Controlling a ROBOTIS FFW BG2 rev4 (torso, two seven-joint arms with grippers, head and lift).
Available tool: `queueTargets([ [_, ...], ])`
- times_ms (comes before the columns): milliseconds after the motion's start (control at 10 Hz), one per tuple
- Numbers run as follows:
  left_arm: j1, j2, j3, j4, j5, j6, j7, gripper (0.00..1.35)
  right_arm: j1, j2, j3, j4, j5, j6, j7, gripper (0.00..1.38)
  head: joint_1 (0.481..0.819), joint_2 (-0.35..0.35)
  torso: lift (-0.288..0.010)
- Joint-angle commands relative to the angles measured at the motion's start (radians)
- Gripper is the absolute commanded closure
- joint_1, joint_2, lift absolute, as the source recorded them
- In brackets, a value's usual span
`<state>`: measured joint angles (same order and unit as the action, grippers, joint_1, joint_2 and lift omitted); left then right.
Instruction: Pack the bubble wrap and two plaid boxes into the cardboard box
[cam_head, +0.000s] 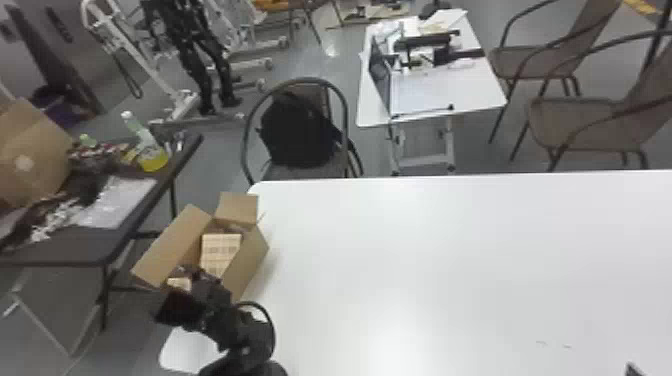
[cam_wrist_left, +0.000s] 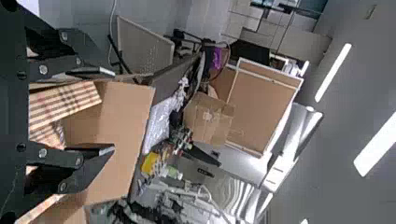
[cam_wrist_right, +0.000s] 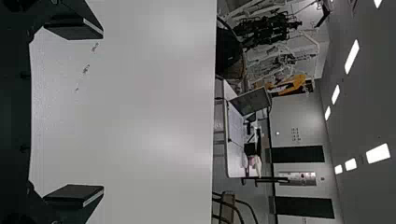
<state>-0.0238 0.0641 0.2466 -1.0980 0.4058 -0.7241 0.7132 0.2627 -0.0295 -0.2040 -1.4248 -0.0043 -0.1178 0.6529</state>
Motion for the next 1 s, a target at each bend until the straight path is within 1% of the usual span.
queueTargets([
  [0, 0.105, -0.024, -0.115, -0.117, -0.019, -0.098, -0.001, 0.13, 0.009, 0.000, 0.000, -0.008, -0.008, 0.000, -0.001, 0.13, 0.695, 0.350, -0.014],
  [100, 0.200, -0.052, -0.142, -0.264, -0.127, -0.092, -0.026, 0.14, 0.020, 0.002, 0.000, -0.026, -0.011, -0.011, -0.001, 0.13, 0.695, 0.350, -0.014],
  [200, 0.292, -0.067, -0.144, -0.379, -0.202, -0.051, -0.146, 0.14, 0.035, 0.008, -0.002, -0.057, -0.011, -0.025, -0.018, 0.13, 0.695, 0.350, -0.014],
  [300, 0.369, -0.067, -0.187, -0.436, -0.237, -0.035, -0.242, 0.14, 0.058, 0.016, -0.002, -0.088, -0.013, -0.046, -0.044, 0.13, 0.695, 0.292, -0.014],
  [400, 0.435, -0.052, -0.240, -0.457, -0.292, -0.040, -0.267, 0.14, 0.092, 0.028, 0.000, -0.143, 0.014, -0.080, -0.073, 0.13, 0.695, 0.261, -0.014],
  [500, 0.492, -0.036, -0.273, -0.457, -0.292, -0.014, -0.305, 0.14, 0.138, 0.030, 0.001, -0.209, 0.067, -0.105, -0.096, 0.13, 0.695, 0.201, -0.014],
  [600, 0.547, -0.027, -0.288, -0.457, -0.311, 0.037, -0.339, 0.13, 0.179, 0.030, 0.005, -0.246, 0.109, -0.120, -0.128, 0.13, 0.695, 0.157, -0.014],
  [700, 0.584, -0.032, -0.248, -0.456, -0.377, 0.066, -0.432, 0.14, 0.207, 0.030, 0.005, -0.243, 0.116, -0.137, -0.153, 0.13, 0.695, 0.122, -0.014],
  [800, 0.610, -0.032, -0.224, -0.447, -0.394, 0.092, -0.509, 0.14, 0.227, 0.030, 0.008, -0.244, 0.115, -0.146, -0.174, 0.13, 0.695, 0.108, -0.014],
  [900, 0.625, -0.035, -0.221, -0.436, -0.381, 0.097, -0.511, 0.14, 0.239, 0.030, 0.009, -0.249, 0.116, -0.146, -0.191, 0.13, 0.695, 0.082, -0.014],
])
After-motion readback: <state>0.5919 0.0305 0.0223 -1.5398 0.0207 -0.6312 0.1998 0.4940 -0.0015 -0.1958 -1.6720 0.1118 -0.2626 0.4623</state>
